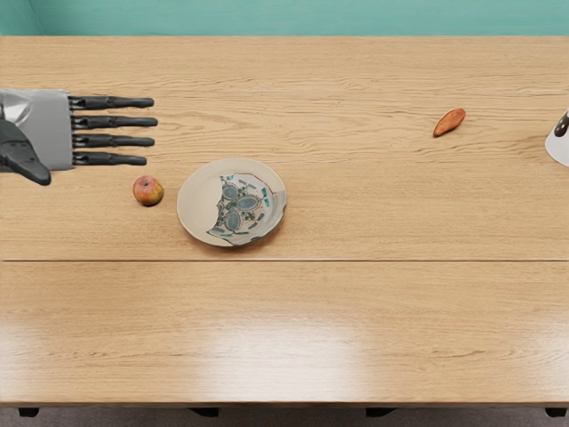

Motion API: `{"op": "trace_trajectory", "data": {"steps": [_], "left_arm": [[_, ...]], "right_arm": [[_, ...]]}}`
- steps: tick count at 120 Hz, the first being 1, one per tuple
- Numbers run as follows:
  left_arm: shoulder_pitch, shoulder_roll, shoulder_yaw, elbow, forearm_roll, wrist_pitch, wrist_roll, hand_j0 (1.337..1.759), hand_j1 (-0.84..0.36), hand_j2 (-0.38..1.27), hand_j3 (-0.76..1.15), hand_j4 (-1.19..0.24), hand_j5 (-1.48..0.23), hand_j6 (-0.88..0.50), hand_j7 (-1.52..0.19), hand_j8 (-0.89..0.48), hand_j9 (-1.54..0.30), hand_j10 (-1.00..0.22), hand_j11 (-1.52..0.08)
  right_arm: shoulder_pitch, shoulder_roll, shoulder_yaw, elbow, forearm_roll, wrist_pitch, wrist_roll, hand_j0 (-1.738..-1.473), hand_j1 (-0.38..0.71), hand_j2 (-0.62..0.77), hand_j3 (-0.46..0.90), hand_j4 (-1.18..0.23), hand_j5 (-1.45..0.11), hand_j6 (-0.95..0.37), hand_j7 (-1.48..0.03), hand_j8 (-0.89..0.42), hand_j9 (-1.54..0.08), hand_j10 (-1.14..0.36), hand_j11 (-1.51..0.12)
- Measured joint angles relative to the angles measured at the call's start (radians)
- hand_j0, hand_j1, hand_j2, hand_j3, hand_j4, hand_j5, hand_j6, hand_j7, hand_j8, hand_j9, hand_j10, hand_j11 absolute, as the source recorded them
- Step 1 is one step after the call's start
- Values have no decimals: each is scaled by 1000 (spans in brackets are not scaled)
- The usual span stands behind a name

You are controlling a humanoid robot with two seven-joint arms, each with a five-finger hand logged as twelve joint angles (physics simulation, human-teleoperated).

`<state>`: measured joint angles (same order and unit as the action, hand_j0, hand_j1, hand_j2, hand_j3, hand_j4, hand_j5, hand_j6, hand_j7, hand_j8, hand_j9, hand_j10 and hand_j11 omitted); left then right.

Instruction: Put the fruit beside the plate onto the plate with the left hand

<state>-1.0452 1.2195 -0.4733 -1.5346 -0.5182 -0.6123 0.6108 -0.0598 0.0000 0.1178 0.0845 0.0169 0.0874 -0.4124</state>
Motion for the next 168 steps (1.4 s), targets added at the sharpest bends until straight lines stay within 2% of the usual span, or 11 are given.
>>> {"op": "trace_trajectory", "data": {"steps": [21, 31, 38, 55, 76, 91, 99, 110, 121, 150, 168], "left_arm": [[-12, -6, 0, -12, -1, 0, 0, 1658, 331, 1, 0, -9, -18, -8, -18, -9, -18, -11, -18], [-55, -28, 1, -17, 11, 0, 0, 1658, 331, 1, 0, -9, -18, -8, -18, -9, -18, -11, -18], [-114, -42, 0, -20, 87, 0, 0, 1658, 330, 1, 0, -10, -18, -9, -19, -10, -19, -11, -19], [-153, -135, 2, -96, 417, 57, 0, 1658, 324, 3, 0, -18, -26, -17, -26, -18, -27, -19, -27], [-144, -200, 41, -188, 863, 341, 0, 1658, 319, 4, 0, -25, -32, -26, -32, -26, -32, -26, -32], [-144, -302, 142, -207, 1125, 547, 0, 1658, 317, 6, 0, -29, -35, -29, -35, -29, -35, -29, -35], [-124, -314, 194, -211, 1241, 650, 0, 1658, 316, 6, 0, -31, -37, -32, -37, -32, -37, -31, -36], [-41, -339, 229, -214, 1386, 753, 0, 1658, 315, 7, 0, -33, -39, -34, -39, -34, -39, -33, -38], [-15, -360, 244, -215, 1482, 822, 0, 1658, 309, 9, 0, -39, -46, -41, -46, -41, -45, -39, -45], [-11, -392, 254, -168, 1565, 877, 0, 1658, 258, 18, 0, -82, -102, -84, -101, -84, -101, -82, -101], [54, -433, 256, -131, 1616, 915, 0, 1658, 223, 25, 0, -112, -140, -114, -140, -113, -140, -112, -140]], "right_arm": [[0, 0, -6, 0, 0, 0, 0, -1658, -349, 0, 0, -1, 0, -1, 0, -1, 0, 0, 0], [0, 0, -7, 0, 0, 0, 0, -1658, -349, 0, 0, -1, 0, -1, 0, -1, 0, 0, 0], [0, 0, -8, 0, 0, 0, 0, -1658, -349, 0, 0, -1, 0, -1, 0, -1, 0, 0, 0], [0, 0, -8, 0, 0, 0, 0, -1658, -349, 0, 0, -1, 0, -1, 0, -1, 0, 0, 0], [0, 0, -7, 0, 0, 0, 0, -1658, -349, 0, 0, -1, 0, -1, 0, -1, 0, 0, 0], [0, 0, -7, 0, 0, 0, 0, -1658, -349, 0, 0, -1, 0, -1, 0, -1, 0, 0, 0], [0, 0, -8, 0, 0, -1, 0, -1658, -349, 0, 0, -1, 0, -1, 0, -1, 0, 0, 0], [0, 0, -8, 0, 0, -1, 0, -1658, -349, 0, 0, -1, 0, -1, 0, -1, 0, 0, 0], [0, 0, -8, 0, 0, -1, 0, -1658, -349, 0, 0, -1, 0, -1, 0, -1, 0, 0, 0], [1, 0, -7, 0, 0, -1, 0, -1658, -349, 0, 0, -1, 0, -1, 0, -1, 0, 0, 0], [2, 0, -7, 0, 0, 0, 0, -1658, -349, 0, 0, 0, 0, -1, 0, -1, 0, 0, 0]]}}
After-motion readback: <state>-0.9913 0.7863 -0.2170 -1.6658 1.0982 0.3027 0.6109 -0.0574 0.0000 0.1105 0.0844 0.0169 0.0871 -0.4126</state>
